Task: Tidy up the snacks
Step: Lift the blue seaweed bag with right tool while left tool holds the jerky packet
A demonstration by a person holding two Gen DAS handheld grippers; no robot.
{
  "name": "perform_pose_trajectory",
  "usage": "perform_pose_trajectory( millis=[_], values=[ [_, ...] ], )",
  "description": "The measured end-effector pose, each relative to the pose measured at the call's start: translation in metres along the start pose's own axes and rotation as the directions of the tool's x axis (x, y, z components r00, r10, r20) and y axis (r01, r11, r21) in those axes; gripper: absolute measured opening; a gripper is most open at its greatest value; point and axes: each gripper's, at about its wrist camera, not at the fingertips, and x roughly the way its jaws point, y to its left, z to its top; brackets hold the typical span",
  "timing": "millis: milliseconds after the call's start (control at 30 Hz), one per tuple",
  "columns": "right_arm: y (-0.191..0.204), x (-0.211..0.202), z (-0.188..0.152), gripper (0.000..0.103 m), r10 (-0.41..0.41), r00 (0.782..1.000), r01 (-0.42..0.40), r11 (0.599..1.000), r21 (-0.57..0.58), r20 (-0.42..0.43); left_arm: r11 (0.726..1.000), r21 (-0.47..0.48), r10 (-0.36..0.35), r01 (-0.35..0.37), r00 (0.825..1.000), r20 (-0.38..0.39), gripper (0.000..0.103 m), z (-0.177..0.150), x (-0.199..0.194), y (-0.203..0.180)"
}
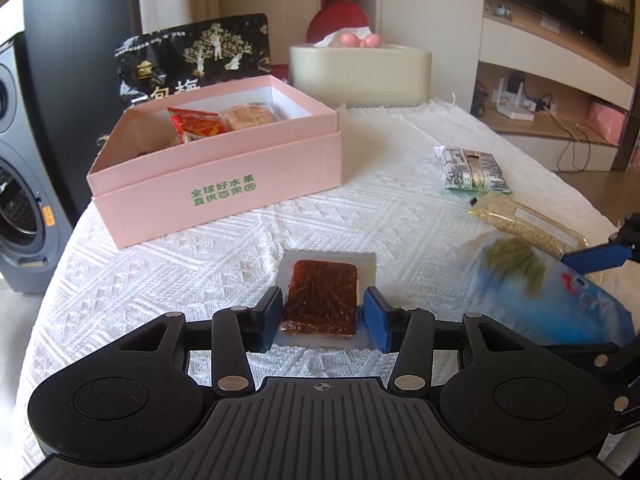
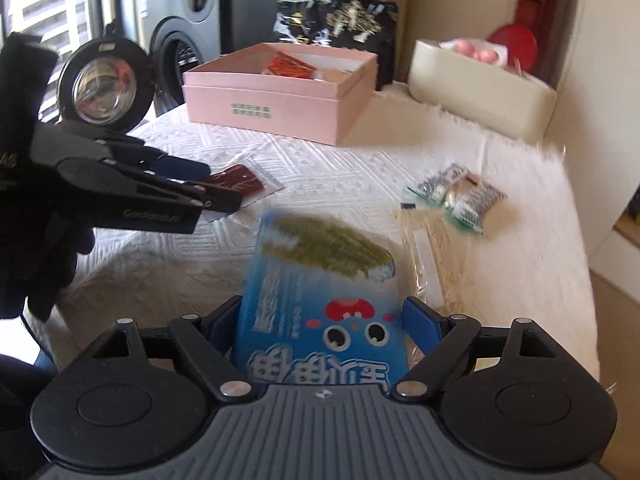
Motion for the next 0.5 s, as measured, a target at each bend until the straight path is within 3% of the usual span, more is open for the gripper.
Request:
perform_pose_trajectory(
  millis=[167, 200, 367, 500],
  values=[
    [-0.011, 0.0, 0.0, 0.083, 0.041, 0.999, -0.04, 0.997, 0.064, -0.011, 1.0, 0.015, -0.002, 0.003, 1.0, -0.015, 0.05, 0.006, 0.004, -0.002],
    [-0.011, -0.003, -0.001, 0.082, 0.041, 0.999, -0.041, 0.997, 0.058, -0.004, 1.0, 0.019, 0.006, -0.006, 1.0, -0.006, 0.045, 0.005, 0.003, -0.002],
    [-0.011, -0.026, 0.0, 0.081, 0.092, 0.995, -0.092, 0.996, 0.003, 0.048, 1.0, 0.005, -0.007, 0.007, 0.999, 0.05, 0.044, -0.008, -0.014, 0.002],
    [-0.01, -0.046, 0.008, 0.081, 0.091, 0.989, -0.087, 0.995, -0.042, 0.113, 0.998, -0.057, -0.025, 0.03, 0.995, 0.098, 0.043, -0.006, -0.04, 0.01]
  ],
)
